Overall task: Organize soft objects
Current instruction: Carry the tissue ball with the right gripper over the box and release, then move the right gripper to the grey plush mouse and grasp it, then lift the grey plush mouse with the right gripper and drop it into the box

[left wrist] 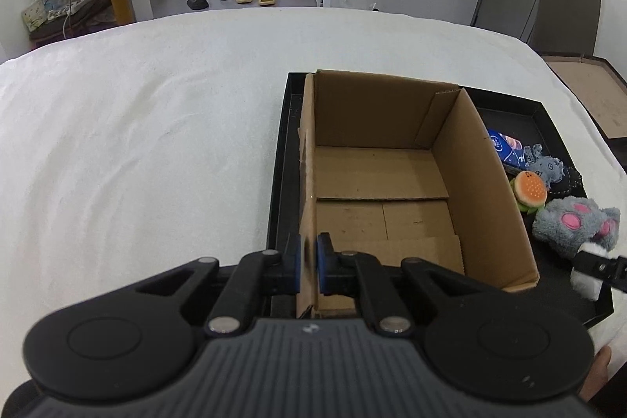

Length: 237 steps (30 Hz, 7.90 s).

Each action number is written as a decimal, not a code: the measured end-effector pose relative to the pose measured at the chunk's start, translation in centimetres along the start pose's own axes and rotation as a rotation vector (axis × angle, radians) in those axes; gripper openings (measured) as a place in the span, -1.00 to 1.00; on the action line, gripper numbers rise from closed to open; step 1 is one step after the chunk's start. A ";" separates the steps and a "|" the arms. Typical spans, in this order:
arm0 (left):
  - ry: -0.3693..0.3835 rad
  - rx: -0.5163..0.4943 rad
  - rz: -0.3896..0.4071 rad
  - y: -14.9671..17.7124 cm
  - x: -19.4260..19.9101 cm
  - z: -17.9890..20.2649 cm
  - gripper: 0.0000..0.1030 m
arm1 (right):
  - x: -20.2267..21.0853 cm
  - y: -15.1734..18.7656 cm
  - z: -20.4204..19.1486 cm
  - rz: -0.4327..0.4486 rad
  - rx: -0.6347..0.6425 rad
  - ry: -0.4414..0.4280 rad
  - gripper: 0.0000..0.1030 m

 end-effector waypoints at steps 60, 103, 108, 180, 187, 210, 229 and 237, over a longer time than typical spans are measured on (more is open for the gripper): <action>0.122 0.122 0.004 1.1 -1.7 -2.4 -0.81 | 0.2 -2.0 -20.0 0.148 0.720 -0.307 -0.12; -0.104 -0.013 0.024 -0.1 -0.8 0.8 0.13 | -1.3 -2.6 -3.5 0.206 0.037 0.081 0.92; -0.149 -0.039 0.011 -0.2 -1.0 1.5 0.15 | -2.5 -2.8 -0.3 0.138 -0.117 0.092 1.00; -0.107 0.056 0.087 1.0 0.4 0.2 0.15 | 2.1 -6.0 -6.2 0.190 0.383 -0.129 -0.85; -0.052 0.090 0.111 1.0 0.8 -0.3 0.10 | 3.4 -6.6 -8.8 0.161 0.570 -0.167 -0.84; 0.012 0.141 0.047 1.3 -0.2 -1.2 -0.67 | 3.5 -5.6 -17.3 -0.010 1.022 -0.322 -0.83; 0.053 0.180 0.043 1.3 -0.7 -2.1 -0.67 | -0.3 -1.7 -19.9 -0.260 1.257 -0.474 -0.82; 0.044 0.167 0.029 1.3 -1.1 -1.9 -0.67 | -0.8 -0.5 -19.5 -0.308 1.244 -0.535 -0.81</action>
Point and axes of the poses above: each gripper's, at about its wrist camera, not at the fingertips, and x roughly against the way its jaws point, z to its right, y to its underside, the point moved 4 cm from there along -x, roughly the way its jaws point, and after that the axes turned 3 degrees about z, right-handed, at the moved point
